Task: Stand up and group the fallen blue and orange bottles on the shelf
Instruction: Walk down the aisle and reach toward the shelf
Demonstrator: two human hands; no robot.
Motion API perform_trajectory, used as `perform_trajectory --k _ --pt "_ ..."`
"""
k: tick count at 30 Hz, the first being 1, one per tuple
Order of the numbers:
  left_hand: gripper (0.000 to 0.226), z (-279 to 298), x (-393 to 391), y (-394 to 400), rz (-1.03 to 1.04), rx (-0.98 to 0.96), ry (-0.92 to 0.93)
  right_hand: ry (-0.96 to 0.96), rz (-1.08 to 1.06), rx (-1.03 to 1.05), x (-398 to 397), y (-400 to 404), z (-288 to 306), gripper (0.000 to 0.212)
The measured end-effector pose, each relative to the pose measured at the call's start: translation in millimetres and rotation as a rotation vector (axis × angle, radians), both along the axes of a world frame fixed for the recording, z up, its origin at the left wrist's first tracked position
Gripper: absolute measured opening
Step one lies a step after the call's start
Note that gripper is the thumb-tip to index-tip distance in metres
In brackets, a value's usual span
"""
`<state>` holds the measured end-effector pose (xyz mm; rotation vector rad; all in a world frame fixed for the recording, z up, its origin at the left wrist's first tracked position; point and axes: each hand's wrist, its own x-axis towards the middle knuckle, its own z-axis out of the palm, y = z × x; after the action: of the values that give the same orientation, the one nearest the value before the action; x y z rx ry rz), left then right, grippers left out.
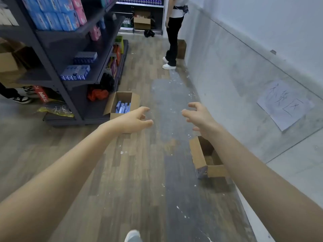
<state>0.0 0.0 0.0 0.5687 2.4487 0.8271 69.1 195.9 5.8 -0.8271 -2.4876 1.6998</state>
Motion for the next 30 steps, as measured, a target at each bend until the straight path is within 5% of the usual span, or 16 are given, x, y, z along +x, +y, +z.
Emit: perform_trajectory --k 15,30 --pt "0.062 0 -133 23 -0.135 -0.1 -0.002 -0.01 -0.047 0.049 -122 13 -3 0.052" --pt "0.06 6 -296 83 -0.131 -0.005 0.032 -0.036 -0.126 0.046 -274 55 8 0.055"
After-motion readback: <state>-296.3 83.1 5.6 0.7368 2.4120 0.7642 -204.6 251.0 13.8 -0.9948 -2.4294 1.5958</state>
